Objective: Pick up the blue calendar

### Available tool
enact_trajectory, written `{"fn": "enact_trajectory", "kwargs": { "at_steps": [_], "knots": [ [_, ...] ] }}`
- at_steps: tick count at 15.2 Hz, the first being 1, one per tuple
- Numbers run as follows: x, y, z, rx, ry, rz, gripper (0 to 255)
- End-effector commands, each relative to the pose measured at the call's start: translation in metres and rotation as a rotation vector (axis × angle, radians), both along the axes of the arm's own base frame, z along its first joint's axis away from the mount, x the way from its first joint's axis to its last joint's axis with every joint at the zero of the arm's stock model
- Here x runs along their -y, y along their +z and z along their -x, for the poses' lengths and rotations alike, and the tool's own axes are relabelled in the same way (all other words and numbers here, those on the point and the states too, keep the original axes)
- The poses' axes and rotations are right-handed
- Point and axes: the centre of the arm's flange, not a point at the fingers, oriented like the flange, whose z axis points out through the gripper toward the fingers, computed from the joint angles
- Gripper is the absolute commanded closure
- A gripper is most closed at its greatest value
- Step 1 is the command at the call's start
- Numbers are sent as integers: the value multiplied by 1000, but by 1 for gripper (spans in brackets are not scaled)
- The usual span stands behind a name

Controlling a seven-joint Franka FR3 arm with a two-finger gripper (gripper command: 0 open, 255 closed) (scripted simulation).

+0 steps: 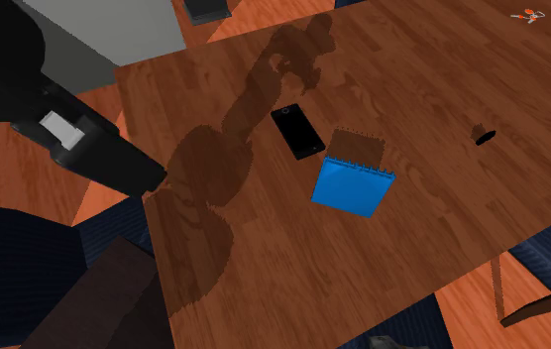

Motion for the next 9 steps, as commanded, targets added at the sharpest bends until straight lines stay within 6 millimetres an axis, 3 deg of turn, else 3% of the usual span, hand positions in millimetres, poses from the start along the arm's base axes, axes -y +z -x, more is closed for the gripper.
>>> {"fn": "enact_trajectory", "kwargs": {
  "at_steps": [1,9],
  "knots": [
    [0,0,0,0,0,0,0],
    [4,-48,-102,-65,-307,5,0]
  ]
}}
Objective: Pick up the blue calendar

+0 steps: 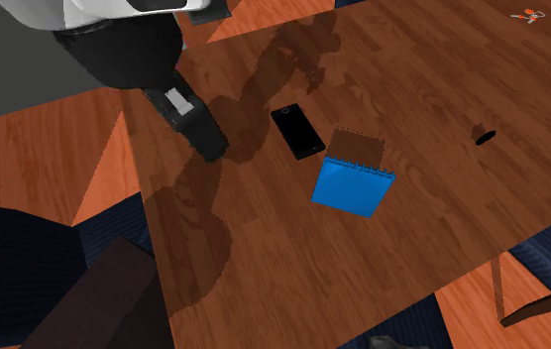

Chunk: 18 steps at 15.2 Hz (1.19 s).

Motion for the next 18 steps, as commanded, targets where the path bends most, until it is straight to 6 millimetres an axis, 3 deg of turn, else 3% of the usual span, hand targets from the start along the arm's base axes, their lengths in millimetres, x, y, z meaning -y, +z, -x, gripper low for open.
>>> {"fn": "enact_trajectory", "kwargs": {
  "at_steps": [1,9,18],
  "knots": [
    [6,-12,-28,-15,-81,1,0],
    [44,-67,-119,-80,-388,6,0],
    [117,-134,-198,-153,-734,12,0]
  ]
}}
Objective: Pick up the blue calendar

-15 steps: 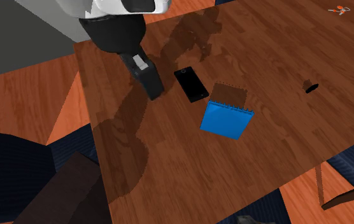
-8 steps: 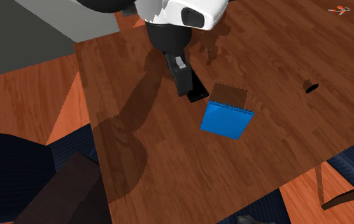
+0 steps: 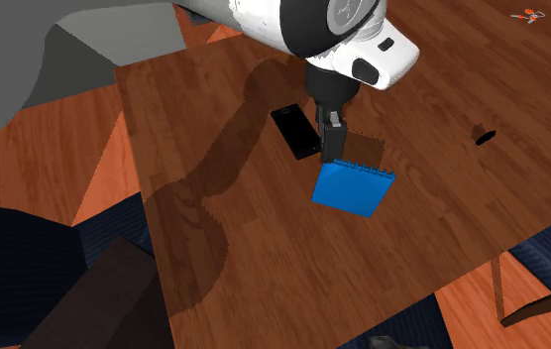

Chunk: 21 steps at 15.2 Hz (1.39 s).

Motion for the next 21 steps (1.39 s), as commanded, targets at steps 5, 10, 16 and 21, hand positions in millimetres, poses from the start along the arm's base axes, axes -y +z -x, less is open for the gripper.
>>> {"fn": "enact_trajectory", "kwargs": {
  "at_steps": [5,10,16,21],
  "knots": [
    [59,-48,-38,-50,-233,4,0],
    [76,-76,-45,-63,-293,5,0],
    [76,-100,-45,-63,-293,5,0],
    [76,-100,-44,-63,-293,5,255]
  ]
}}
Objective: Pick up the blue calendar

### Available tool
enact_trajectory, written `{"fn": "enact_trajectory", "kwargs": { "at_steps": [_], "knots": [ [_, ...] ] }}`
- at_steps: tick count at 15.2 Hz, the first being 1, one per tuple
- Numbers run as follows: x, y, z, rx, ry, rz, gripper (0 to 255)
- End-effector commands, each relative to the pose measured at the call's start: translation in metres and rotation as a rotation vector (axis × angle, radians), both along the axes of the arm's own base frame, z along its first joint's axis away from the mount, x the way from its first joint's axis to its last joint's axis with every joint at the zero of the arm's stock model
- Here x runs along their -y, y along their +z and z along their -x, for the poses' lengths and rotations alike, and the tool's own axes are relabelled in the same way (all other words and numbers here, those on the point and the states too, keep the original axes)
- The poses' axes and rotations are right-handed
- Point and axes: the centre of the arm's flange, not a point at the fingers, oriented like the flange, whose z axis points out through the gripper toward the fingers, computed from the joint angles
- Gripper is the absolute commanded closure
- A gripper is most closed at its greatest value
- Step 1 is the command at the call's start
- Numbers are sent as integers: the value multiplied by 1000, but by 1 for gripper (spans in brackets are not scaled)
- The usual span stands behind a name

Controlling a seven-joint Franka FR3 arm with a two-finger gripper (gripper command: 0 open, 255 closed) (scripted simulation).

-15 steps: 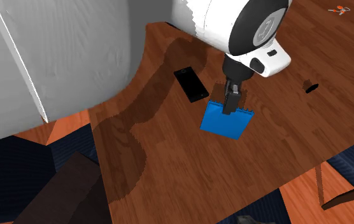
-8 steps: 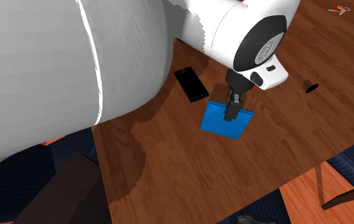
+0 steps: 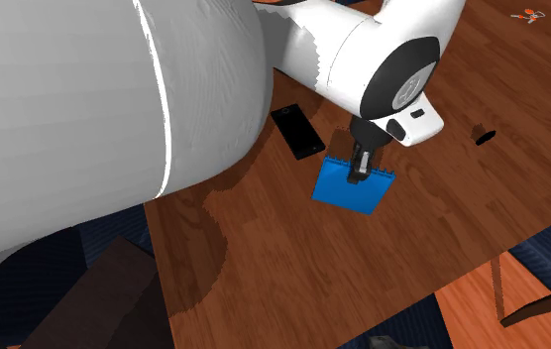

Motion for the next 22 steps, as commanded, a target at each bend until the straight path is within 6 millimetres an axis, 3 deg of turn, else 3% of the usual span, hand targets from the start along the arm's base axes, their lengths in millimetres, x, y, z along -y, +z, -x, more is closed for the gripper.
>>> {"fn": "enact_trajectory", "kwargs": {
  "at_steps": [1,5,20,22],
  "knots": [
    [0,-2,0,-1,0,0,255],
    [0,-2,0,-1,0,0,255],
    [0,77,0,-1,0,0,255],
    [0,78,0,-1,0,0,255]
  ]
}}
